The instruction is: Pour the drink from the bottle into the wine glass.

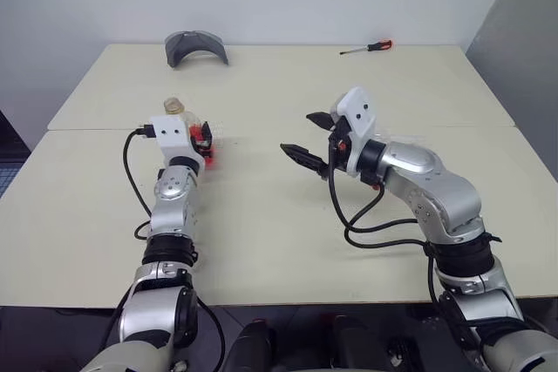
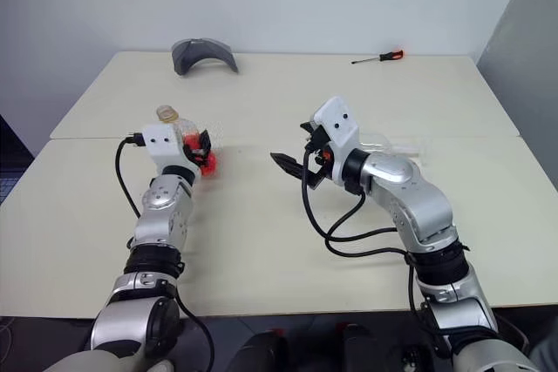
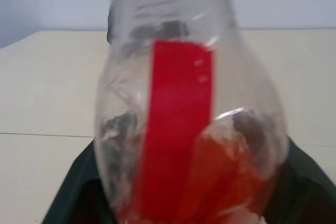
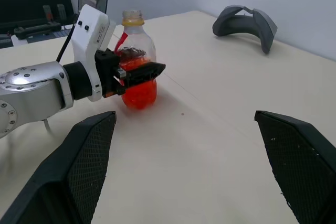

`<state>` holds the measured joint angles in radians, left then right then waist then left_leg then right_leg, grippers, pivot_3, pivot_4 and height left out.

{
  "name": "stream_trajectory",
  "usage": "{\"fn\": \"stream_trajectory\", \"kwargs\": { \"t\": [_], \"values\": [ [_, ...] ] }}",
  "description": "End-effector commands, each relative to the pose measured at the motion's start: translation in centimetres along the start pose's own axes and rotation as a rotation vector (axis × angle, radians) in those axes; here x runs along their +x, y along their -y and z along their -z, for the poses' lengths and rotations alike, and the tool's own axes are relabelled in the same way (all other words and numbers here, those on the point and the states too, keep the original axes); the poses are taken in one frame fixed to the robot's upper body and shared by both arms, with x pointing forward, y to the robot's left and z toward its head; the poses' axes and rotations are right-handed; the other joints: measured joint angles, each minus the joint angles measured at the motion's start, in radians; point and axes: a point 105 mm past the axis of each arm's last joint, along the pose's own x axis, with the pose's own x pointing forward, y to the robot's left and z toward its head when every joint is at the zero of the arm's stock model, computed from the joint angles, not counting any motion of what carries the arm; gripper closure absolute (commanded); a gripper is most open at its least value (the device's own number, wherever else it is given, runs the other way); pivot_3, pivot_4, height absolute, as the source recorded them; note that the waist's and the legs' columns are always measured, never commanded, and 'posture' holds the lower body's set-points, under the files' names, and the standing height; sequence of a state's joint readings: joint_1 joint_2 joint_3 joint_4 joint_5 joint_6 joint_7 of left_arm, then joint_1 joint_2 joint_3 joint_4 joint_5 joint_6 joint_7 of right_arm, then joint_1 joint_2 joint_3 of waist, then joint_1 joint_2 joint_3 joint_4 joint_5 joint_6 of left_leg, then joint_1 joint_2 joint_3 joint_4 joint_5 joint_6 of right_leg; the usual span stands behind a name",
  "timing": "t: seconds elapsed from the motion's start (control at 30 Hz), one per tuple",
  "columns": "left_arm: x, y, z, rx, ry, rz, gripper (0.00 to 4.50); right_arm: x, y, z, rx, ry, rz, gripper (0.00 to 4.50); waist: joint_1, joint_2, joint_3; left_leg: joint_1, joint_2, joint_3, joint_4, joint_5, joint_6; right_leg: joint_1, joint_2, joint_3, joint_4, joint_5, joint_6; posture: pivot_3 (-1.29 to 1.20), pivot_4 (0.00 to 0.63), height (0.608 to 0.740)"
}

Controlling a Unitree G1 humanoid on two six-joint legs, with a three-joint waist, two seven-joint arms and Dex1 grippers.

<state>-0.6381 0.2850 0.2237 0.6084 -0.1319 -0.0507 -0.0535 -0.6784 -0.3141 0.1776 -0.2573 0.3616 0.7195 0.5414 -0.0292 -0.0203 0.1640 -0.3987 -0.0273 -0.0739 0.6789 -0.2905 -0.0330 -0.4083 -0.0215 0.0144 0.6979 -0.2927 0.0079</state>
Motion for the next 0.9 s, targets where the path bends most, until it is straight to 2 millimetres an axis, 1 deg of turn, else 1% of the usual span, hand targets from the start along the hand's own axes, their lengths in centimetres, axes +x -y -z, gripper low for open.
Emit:
{"fn": "stream_trajectory", "kwargs": {
  "t": [0.03, 0.2, 0.37, 0.47, 0.57, 0.67, 0.73, 0.77, 0.83, 0.9],
  "values": [
    [-0.3, -0.1, -0.7, 0.006, 0.029, 0.002, 0.04, -0.5, 0.3, -1.3, -0.034, 0.048, 0.017, 0.0, 0.0, 0.0, 0.0, 0.0, 0.0, 0.0, 0.0, 0.0, 0.0, 0.0, 0.0, 0.0, 0.0, 0.0, 0.0, 0.0, 0.15, 0.74],
    [-1.8, -0.7, -0.5, -0.001, 0.012, 0.013, 0.04, -0.9, 0.5, -1.2, -0.036, 0.043, 0.024, 0.0, 0.0, 0.0, 0.0, 0.0, 0.0, 0.0, 0.0, 0.0, 0.0, 0.0, 0.0, 0.0, 0.0, 0.0, 0.0, 0.0, 0.15, 0.74],
    [-3.8, -0.6, -0.4, 0.008, -0.012, 0.044, 0.04, -1.6, 0.9, -1.1, -0.036, 0.04, 0.046, 0.0, 0.0, 0.0, 0.0, 0.0, 0.0, 0.0, -0.001, 0.0, 0.0, 0.0, 0.0, 0.0, 0.0, 0.0, 0.0, 0.0, 0.15, 0.74],
    [-5.4, -0.4, -0.4, 0.02, -0.034, 0.074, 0.04, -2.3, 0.9, -0.7, -0.039, 0.025, 0.056, 0.0, 0.0, 0.0, 0.0, 0.0, 0.0, 0.0, -0.001, 0.0, 0.0, 0.0, 0.0, 0.0, 0.0, 0.0, 0.0, 0.0, 0.15, 0.74],
    [-7.3, 0.3, -0.1, 0.025, -0.073, 0.125, 0.04, -3.2, 1.1, 0.0, -0.058, -0.002, 0.075, 0.0, 0.0, 0.0, 0.0, 0.0, 0.0, 0.0, -0.001, 0.0, 0.0, 0.0, 0.0, 0.0, 0.0, 0.0, 0.0, 0.0, 0.15, 0.74],
    [-10.0, 2.6, 0.1, 0.027, -0.12, 0.279, 0.04, -4.5, 1.5, 0.9, -0.105, -0.043, 0.124, 0.0, 0.001, 0.0, 0.0, 0.0, 0.0, 0.0, -0.001, -0.002, 0.003, 0.0, 0.0, 0.0, -0.001, 0.0, 0.0, 0.0, 0.15, 0.74],
    [-11.7, 5.2, -0.5, 0.06, -0.116, 0.468, 0.04, -5.6, 2.6, 1.8, -0.221, -0.104, 0.189, 0.0, 0.004, 0.0, 0.0, 0.0, 0.0, 0.0, -0.001, -0.002, 0.003, 0.001, 0.0, 0.0, -0.001, 0.0, 0.0, 0.0, 0.15, 0.74],
    [-12.5, 6.6, -1.0, 0.065, -0.109, 0.575, 0.04, -6.4, 3.4, 2.5, -0.289, -0.147, 0.235, 0.0, 0.007, 0.0, 0.0, 0.0, 0.0, -0.001, -0.001, -0.002, 0.004, 0.001, 0.0, 0.0, -0.001, 0.0, 0.0, 0.0, 0.15, 0.74],
    [-13.7, 8.8, -2.1, 0.056, -0.099, 0.751, 0.04, -7.7, 5.1, 3.5, -0.396, -0.216, 0.314, 0.0, 0.012, 0.0, 0.0, 0.0, 0.0, -0.001, -0.001, -0.002, 0.004, 0.002, 0.0, -0.001, -0.001, 0.0, 0.0, 0.0, 0.15, 0.74],
    [-14.9, 10.4, -2.8, 0.085, -0.088, 0.91, 0.04, -8.7, 6.5, 4.1, -0.477, -0.256, 0.374, 0.0, 0.012, 0.0, 0.0, 0.001, 0.0, 0.0, -0.001, -0.002, 0.003, 0.003, 0.0, 0.0, -0.001, 0.0, 0.0, 0.0, 0.15, 0.74]
  ]
}}
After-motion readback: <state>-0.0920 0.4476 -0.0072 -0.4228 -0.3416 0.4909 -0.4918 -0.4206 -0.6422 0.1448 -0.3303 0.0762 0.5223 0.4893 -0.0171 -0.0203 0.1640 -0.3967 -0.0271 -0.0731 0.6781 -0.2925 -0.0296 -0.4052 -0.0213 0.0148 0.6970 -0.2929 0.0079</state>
